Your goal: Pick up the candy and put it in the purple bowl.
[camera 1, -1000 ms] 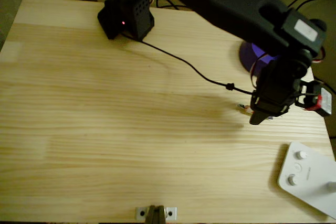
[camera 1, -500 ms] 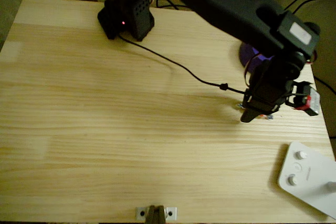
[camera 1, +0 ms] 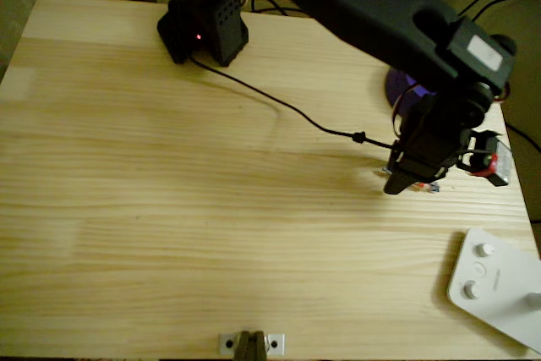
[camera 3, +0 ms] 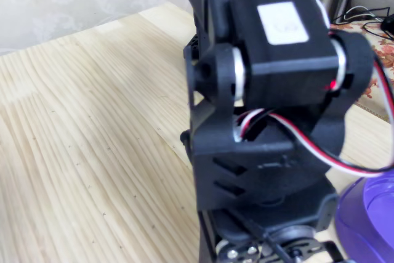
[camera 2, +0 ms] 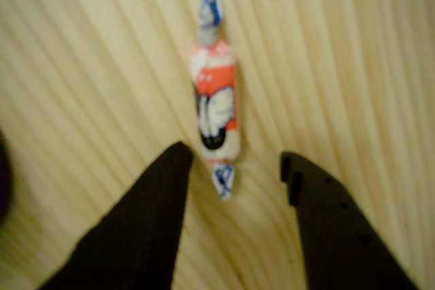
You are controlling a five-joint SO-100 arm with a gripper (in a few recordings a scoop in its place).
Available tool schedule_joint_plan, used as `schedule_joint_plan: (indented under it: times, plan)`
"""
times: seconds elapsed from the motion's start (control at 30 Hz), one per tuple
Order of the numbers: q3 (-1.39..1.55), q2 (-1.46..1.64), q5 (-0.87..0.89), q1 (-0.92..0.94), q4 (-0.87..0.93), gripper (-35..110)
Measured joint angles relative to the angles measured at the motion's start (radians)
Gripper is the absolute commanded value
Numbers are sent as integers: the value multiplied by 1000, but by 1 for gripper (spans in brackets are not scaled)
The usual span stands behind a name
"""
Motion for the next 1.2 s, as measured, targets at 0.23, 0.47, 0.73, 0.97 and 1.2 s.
schedule_joint_plan:
  times: [0.23, 0.47, 0.73, 0.97, 1.2]
  plan:
    - [-100, -63, -11, 0, 34, 30]
    - [-158, -81, -3, -5, 61, 30]
    - [-183, -86, 15, -26, 75, 26]
    - [-325, -199, 17, -38, 126, 26]
    - [-927, -535, 37, -41, 388, 24]
